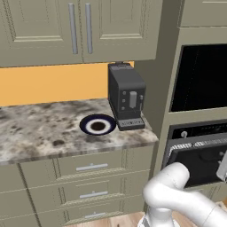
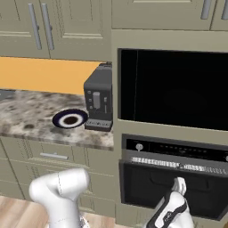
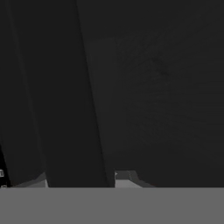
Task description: Take the fish from the oven and place it on the plate on the counter.
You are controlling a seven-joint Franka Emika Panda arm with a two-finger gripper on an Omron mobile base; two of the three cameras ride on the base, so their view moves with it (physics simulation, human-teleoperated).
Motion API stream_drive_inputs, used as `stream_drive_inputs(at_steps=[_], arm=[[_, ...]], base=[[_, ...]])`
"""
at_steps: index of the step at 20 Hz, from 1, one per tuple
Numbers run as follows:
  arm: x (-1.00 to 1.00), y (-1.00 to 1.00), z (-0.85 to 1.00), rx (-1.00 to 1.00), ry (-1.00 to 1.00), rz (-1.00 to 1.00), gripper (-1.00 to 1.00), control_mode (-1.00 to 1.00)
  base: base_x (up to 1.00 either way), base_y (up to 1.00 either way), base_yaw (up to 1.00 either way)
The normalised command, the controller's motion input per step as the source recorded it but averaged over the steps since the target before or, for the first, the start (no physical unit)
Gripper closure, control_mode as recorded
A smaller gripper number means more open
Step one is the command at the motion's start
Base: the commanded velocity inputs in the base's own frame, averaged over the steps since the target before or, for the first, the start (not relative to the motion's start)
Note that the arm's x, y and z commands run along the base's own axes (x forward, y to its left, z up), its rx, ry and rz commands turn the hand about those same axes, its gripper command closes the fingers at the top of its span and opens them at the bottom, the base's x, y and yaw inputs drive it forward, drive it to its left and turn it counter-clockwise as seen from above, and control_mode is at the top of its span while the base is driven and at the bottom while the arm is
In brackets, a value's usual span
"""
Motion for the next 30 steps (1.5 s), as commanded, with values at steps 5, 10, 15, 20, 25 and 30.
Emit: stream_drive_inputs(at_steps=[5, 10, 15, 20, 25, 30], arm=[[-0.88, -0.29, -0.61, 0.01, 0.04, 0.00, 1.00, -1.00], [-0.91, -0.29, -0.74, 0.00, 0.05, 0.00, 1.00, -1.00], [-0.84, -0.34, -0.79, 0.01, 0.14, 0.00, 1.00, -1.00], [-0.81, -0.36, -0.88, 0.01, 0.16, 0.00, 1.00, -1.00], [-0.78, -0.37, -0.96, 0.00, 0.15, 0.00, 1.00, -1.00], [-0.75, -0.29, -0.90, 0.00, 0.11, 0.00, 1.00, -1.00]], base=[[0.00, 0.00, 0.00], [0.00, 0.00, 0.00], [0.00, 0.00, 0.00], [0.00, 0.00, 0.00], [0.00, 0.00, 0.00], [0.00, 0.00, 0.00]])
